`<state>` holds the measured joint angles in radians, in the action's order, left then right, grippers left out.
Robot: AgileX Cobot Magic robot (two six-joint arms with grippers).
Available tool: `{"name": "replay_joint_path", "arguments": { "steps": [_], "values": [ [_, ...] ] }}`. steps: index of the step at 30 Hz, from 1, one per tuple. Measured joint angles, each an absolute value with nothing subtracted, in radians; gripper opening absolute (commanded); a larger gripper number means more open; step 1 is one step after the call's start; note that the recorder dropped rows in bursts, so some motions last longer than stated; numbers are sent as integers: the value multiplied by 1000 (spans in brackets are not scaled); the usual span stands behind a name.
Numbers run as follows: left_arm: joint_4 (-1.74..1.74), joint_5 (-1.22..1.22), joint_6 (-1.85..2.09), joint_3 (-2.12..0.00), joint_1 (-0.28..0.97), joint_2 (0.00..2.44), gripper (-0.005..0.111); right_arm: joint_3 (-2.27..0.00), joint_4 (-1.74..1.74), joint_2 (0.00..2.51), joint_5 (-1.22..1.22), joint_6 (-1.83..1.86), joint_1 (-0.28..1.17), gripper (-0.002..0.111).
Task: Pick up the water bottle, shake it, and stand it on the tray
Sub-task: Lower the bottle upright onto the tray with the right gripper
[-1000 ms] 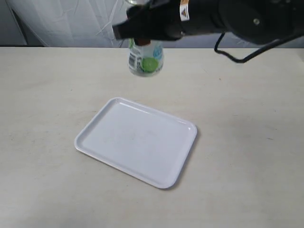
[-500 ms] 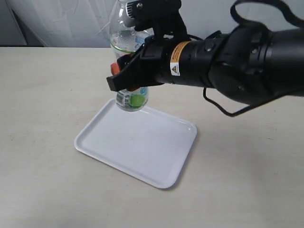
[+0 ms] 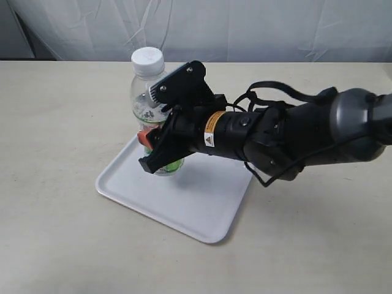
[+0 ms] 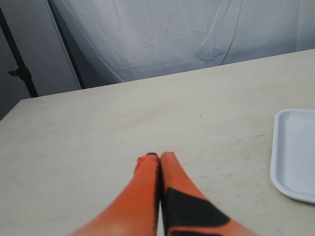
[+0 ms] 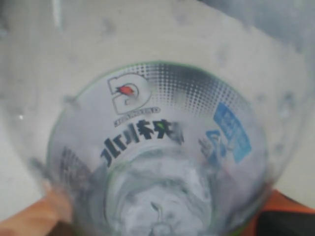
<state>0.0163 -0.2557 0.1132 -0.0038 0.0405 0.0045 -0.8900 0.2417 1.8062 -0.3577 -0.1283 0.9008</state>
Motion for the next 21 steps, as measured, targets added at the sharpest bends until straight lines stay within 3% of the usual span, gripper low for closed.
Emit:
{"name": "replay_joint_path", "arguments": {
  "steps": [7, 21],
  "values": [
    [16, -256, 113, -4, 41, 5, 0, -890, 69, 1883, -423, 31, 901, -1],
    [16, -256, 113, -4, 41, 5, 0, -890, 51, 1929, -464, 87, 901, -1]
  ]
}}
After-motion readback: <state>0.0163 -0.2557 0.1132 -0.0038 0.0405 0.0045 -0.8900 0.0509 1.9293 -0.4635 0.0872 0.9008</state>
